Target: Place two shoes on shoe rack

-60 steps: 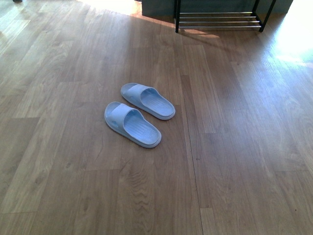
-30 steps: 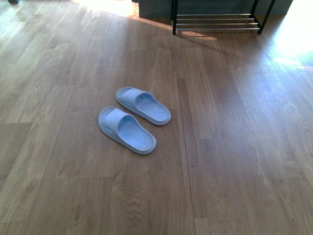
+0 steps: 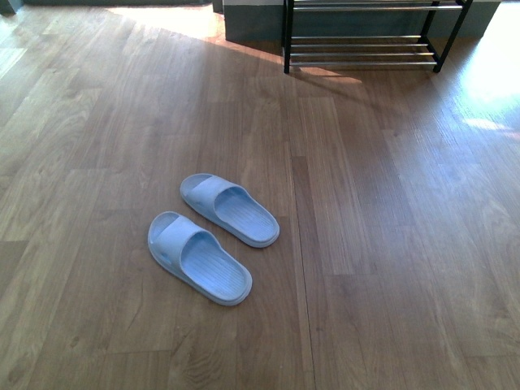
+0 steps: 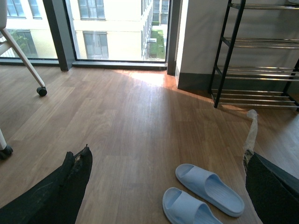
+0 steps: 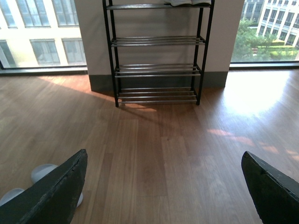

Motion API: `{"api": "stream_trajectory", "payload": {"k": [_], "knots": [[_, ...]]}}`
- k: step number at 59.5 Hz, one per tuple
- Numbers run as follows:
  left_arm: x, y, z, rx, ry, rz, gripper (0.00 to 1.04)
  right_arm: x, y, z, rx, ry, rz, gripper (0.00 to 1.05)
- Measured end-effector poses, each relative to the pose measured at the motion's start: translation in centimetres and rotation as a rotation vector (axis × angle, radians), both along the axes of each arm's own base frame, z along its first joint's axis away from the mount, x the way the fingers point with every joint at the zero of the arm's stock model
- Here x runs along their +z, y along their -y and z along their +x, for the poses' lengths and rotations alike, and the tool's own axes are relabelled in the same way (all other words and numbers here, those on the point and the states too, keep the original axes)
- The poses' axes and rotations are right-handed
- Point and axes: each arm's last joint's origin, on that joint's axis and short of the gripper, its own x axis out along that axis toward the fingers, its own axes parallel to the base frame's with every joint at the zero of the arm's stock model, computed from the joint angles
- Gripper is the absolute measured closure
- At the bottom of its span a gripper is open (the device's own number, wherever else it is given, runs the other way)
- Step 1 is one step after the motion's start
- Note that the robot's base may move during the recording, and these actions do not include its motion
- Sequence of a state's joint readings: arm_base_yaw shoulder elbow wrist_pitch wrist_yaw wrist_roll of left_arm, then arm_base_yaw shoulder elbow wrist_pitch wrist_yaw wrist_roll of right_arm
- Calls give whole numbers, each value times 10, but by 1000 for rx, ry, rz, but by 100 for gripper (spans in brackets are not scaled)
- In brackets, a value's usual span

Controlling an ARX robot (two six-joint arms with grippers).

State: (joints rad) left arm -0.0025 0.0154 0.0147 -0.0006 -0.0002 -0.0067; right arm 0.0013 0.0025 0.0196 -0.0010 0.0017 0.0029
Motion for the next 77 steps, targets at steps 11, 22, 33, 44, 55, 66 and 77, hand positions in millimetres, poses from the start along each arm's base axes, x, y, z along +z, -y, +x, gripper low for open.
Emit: {"api": "stream_trajectory", "payload": {"k": [11, 22, 33, 44, 55, 66, 77], "knots": [[0, 0, 0, 3, 0, 0, 9, 0, 0, 0, 3, 0, 0, 9], [0, 0, 0, 0, 0, 0, 9, 0, 0, 0, -1, 0, 0, 9], [0, 0, 0, -1, 0, 0, 9, 0, 0, 0, -1, -1, 0, 9], [11, 21, 30, 336, -311, -222, 9, 0, 0, 0, 1, 0, 0, 9], [-21, 48, 114, 289, -580, -517, 9, 0, 0, 0, 2, 0, 0, 9], [-110, 65, 167, 355, -973, -503, 9, 0, 0, 0, 1, 0, 0, 9], [-166, 76, 202, 379, -1162, -384, 9, 0, 0, 0, 2, 0, 0, 9]]}}
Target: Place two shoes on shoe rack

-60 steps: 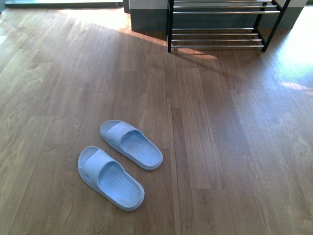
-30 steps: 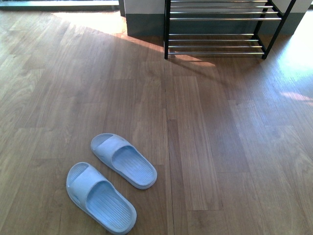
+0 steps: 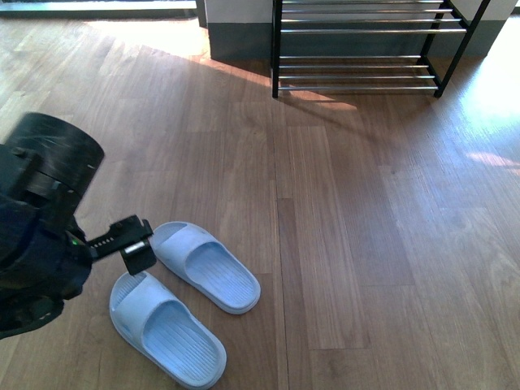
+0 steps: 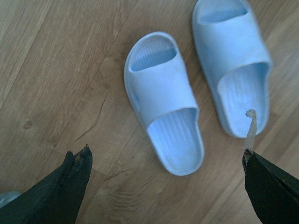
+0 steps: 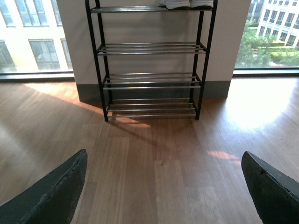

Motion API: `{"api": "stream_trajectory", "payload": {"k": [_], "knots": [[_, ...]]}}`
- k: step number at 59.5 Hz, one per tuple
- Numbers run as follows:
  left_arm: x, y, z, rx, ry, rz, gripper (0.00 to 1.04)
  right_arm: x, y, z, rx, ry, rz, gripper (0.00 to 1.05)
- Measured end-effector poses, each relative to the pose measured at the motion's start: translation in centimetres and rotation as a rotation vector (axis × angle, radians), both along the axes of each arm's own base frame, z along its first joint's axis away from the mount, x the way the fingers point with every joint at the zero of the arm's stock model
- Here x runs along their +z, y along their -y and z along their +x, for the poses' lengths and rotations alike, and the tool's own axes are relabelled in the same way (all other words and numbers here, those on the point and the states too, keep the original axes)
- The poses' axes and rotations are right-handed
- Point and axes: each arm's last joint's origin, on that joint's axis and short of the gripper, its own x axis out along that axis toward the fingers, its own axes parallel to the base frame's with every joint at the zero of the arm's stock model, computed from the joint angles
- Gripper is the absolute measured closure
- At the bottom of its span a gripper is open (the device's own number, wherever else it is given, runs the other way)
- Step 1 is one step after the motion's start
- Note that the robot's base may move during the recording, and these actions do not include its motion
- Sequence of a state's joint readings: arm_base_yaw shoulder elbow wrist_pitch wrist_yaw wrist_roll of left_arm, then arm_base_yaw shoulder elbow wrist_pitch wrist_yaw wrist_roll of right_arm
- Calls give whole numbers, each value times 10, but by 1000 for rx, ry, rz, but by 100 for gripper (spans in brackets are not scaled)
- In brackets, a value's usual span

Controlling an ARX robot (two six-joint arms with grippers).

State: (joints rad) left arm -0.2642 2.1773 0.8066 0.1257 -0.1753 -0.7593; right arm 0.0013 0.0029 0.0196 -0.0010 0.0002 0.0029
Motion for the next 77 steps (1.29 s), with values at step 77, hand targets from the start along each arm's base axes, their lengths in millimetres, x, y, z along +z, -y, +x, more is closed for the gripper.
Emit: {"api": "stream_trajectory", "payload": {"k": [77], "knots": [[-157, 11, 57, -347, -359, 230, 9, 0, 0, 0, 0, 0, 0, 9]]}}
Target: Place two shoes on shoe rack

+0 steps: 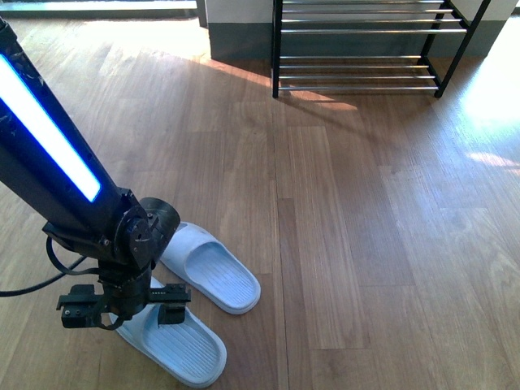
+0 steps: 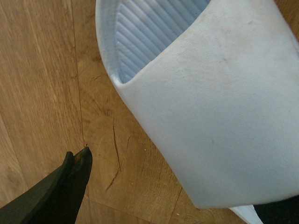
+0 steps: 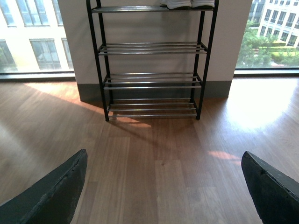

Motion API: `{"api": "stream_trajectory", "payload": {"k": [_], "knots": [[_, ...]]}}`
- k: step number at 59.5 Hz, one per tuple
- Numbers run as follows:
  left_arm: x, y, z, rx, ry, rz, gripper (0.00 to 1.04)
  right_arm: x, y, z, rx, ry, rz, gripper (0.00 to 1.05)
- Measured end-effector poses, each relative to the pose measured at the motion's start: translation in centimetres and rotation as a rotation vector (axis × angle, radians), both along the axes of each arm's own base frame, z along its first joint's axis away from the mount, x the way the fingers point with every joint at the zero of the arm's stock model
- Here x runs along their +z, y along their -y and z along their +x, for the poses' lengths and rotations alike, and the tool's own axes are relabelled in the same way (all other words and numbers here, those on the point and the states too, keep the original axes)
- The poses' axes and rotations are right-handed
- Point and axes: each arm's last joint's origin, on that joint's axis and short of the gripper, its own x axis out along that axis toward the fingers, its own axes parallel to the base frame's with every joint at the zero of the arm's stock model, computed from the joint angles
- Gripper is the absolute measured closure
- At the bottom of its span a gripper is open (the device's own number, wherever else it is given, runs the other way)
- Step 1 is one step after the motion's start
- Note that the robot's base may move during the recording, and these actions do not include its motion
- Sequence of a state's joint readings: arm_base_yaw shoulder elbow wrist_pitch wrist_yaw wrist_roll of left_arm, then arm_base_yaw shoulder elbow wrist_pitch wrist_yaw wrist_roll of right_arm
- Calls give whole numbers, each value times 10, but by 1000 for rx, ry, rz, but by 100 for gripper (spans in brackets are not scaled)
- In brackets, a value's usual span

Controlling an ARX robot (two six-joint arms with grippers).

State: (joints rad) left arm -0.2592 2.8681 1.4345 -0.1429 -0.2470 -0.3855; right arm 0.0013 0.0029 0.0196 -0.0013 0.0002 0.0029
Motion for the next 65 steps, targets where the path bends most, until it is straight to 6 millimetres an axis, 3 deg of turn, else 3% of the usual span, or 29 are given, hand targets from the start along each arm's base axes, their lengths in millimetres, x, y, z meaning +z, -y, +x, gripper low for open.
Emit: {"api": "stream_trajectory", "payload": {"k": [3, 25, 31, 39, 44, 52, 65], "knots": [[-3, 0, 0, -24, 7, 9, 12, 0, 0, 0, 0, 0, 0, 9], [-17, -6, -8, -101, 7, 42, 67, 0, 0, 0, 0, 0, 0, 9], [-16, -9, -7, -95, 17, 65, 87, 0, 0, 0, 0, 0, 0, 9], [-9, -14, -9, -64, 24, 82, 103, 0, 0, 0, 0, 0, 0, 9], [0, -20, -8, -39, 44, 89, 103, 0, 0, 0, 0, 0, 0, 9], [42, -35, -4, 22, 154, 79, 103, 0, 0, 0, 0, 0, 0, 9], [159, -64, -1, 123, 492, 131, 103, 0, 0, 0, 0, 0, 0, 9]]}}
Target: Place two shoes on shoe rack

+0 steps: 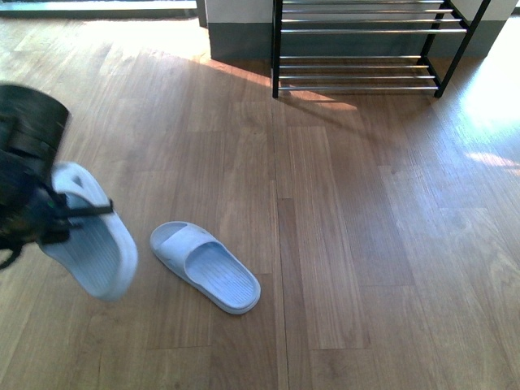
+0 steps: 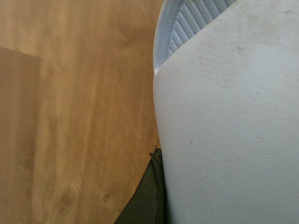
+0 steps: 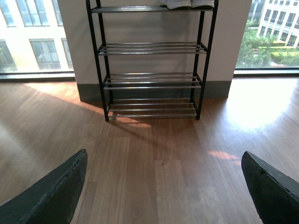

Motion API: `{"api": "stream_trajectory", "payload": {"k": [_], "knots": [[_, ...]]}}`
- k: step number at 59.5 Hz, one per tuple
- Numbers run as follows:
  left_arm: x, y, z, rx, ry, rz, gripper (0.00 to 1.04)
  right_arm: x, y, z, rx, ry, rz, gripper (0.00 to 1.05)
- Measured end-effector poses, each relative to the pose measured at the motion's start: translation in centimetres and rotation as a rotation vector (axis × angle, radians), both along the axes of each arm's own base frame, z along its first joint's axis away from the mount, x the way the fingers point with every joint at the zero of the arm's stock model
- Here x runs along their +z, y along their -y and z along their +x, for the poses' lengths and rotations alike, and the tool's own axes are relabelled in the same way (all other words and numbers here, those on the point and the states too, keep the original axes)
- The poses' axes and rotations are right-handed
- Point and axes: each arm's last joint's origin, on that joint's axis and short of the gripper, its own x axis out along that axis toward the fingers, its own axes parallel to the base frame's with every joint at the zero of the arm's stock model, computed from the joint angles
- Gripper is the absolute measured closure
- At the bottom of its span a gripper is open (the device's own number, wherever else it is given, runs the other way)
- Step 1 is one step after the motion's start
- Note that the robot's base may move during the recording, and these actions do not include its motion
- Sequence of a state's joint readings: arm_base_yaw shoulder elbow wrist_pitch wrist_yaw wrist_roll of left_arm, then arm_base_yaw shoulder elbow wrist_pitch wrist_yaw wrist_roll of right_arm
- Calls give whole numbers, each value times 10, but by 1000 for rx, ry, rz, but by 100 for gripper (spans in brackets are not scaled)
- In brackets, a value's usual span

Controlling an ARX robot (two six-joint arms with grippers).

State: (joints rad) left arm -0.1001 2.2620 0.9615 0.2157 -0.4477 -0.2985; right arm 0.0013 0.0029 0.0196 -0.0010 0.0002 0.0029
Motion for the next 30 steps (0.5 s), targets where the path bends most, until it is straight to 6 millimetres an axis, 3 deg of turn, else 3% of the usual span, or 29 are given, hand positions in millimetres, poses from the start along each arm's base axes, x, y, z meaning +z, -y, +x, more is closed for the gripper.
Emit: {"api": "stream_trajectory", "payload": {"k": [7, 11, 16, 25, 30], "knots": [[53, -14, -27, 59, 126, 65, 103, 0, 0, 0, 0, 0, 0, 9], [72, -18, -46, 80, 170, 105, 103, 0, 0, 0, 0, 0, 0, 9], [105, -17, -93, 87, 218, 173, 103, 0, 0, 0, 0, 0, 0, 9], [139, -6, -150, 55, 310, 268, 103, 0, 0, 0, 0, 0, 0, 9], [151, -4, -172, 47, 374, 280, 103, 0, 0, 0, 0, 0, 0, 9]]}}
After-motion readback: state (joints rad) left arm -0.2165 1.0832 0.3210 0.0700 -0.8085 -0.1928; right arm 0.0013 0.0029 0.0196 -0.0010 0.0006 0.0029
